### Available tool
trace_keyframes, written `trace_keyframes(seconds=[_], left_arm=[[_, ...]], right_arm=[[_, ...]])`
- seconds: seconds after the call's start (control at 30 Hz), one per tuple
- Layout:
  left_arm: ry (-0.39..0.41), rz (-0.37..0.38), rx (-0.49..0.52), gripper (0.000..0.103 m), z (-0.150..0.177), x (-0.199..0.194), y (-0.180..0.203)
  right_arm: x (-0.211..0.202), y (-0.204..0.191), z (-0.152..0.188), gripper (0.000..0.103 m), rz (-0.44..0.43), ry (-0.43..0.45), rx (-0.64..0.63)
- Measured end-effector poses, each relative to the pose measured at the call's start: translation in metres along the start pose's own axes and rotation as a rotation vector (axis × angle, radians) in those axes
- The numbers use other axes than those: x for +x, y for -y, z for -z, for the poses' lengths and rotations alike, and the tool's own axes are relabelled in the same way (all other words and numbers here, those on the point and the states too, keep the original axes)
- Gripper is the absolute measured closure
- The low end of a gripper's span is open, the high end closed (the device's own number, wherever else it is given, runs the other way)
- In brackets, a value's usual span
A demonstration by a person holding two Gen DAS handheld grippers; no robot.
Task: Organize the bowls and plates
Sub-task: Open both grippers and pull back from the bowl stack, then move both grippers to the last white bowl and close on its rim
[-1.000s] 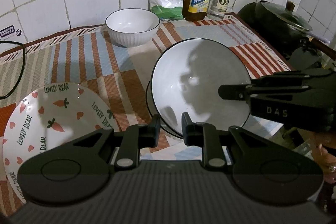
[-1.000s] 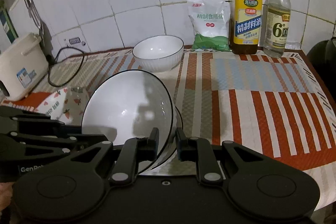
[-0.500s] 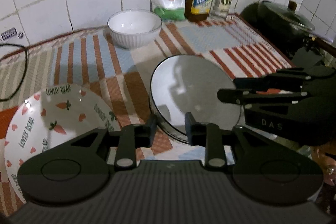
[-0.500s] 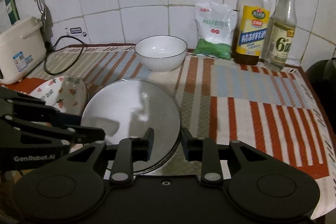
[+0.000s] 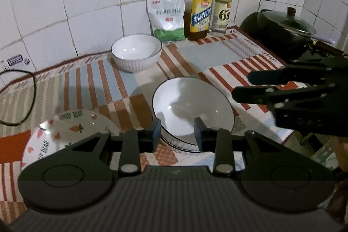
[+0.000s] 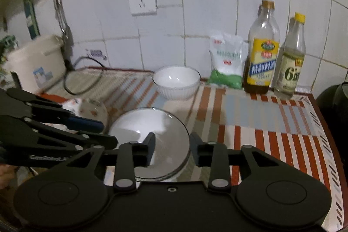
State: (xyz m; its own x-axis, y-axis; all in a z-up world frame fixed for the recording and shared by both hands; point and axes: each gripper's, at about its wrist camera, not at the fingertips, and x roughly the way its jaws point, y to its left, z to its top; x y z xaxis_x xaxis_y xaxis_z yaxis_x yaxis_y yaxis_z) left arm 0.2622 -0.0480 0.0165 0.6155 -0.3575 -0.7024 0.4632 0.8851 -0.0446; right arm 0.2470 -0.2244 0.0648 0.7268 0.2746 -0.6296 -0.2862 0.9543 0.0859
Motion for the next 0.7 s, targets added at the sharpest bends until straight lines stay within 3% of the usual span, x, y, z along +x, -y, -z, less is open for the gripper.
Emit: trace_keyframes(seconds=[0.23, 0.57, 0.7], left_arm=[[0.035, -0.003, 0.031, 0.060, -0.009, -0.027, -0.002], [0.203, -0.048, 0.038, 0.027, -0.040, -0.041, -0.034], [0.242, -0.058, 0.003, 0.023, -0.050, -0.027, -0.050]], right_arm=[[-0.017, -0.001, -0.024, 0.036, -0.016, 0.009, 0.021], [0.011, 0.010, -0.060, 0.033, -0.100, -0.009, 0.010], [0.038, 0.021, -0.065, 0.033, -0.136, 0.025, 0.012]])
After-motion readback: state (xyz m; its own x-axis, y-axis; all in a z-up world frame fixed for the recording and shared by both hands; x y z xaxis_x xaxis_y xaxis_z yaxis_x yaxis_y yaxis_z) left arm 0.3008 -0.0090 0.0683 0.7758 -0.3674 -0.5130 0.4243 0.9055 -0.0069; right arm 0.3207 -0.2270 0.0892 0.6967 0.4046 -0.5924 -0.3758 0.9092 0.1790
